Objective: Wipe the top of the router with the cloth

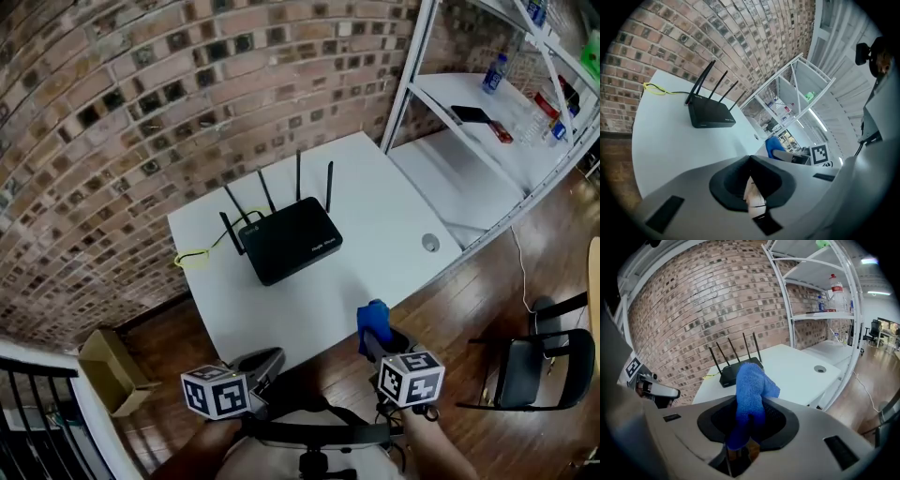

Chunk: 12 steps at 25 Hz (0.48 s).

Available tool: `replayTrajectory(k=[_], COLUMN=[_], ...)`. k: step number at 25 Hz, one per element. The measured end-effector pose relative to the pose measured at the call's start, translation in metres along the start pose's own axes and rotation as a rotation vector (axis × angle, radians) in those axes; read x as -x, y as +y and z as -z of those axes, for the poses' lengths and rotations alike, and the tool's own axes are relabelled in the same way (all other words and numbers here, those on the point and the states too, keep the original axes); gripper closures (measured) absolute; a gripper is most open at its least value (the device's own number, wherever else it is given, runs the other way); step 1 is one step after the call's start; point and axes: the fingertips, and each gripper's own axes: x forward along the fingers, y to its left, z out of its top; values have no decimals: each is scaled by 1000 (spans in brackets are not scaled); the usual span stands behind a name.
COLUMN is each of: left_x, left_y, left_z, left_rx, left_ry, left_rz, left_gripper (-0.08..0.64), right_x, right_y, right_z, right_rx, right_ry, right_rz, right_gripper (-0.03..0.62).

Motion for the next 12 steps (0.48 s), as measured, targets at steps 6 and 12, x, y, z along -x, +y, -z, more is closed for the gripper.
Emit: replayTrajectory(k=[6,12], left_x=[-16,-31], left_y=[31,49], left_z=[-43,-68], left_rx=[-9,42], left_ry=[24,-19], left_rz=[-8,-52], left_gripper=[532,532], right_x=[-54,-97], right_y=[4,2], right_z=[-42,-68], right_rx=[29,66], right_ry=[4,44], right_rz=[-11,-74], right_gripper=[460,460])
